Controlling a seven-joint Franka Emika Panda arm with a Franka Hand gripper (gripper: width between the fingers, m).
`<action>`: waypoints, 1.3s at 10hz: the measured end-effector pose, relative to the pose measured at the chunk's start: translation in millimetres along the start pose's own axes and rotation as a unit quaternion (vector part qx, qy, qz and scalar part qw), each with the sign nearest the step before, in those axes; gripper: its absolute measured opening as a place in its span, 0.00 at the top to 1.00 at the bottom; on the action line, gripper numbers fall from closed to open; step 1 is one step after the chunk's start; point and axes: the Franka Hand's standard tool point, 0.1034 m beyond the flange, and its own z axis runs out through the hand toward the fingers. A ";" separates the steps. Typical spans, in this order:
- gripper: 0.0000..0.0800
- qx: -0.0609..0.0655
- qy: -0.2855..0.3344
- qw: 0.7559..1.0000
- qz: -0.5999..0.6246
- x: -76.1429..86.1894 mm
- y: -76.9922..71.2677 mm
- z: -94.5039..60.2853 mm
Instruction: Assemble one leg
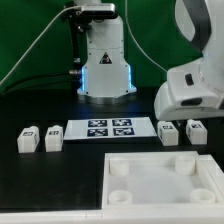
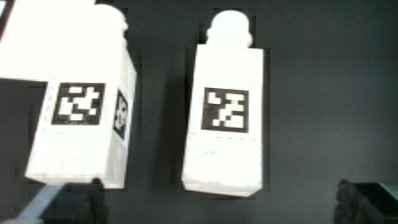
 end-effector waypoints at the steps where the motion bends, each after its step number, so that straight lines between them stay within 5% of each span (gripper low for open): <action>1: 0.19 -0.003 -0.050 0.999 0.000 -1.4 1.1 2.7; 3: 0.19 -0.001 -0.046 0.999 -0.001 4.3 -0.8 3.0; 7: 0.19 -0.010 -0.051 0.999 0.010 1.5 -8.1 34.6; 11: 0.19 -0.010 -0.058 0.998 0.010 4.4 -9.3 44.4; 12: 0.34 -0.010 -0.058 0.998 0.010 4.4 -9.3 44.4; 13: 0.34 -0.010 -0.058 0.998 0.010 4.4 -9.3 44.4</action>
Offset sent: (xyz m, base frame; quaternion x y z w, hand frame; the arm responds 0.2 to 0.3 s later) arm -0.0303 0.0176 -0.0113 0.0112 -0.0274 0.0612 0.9977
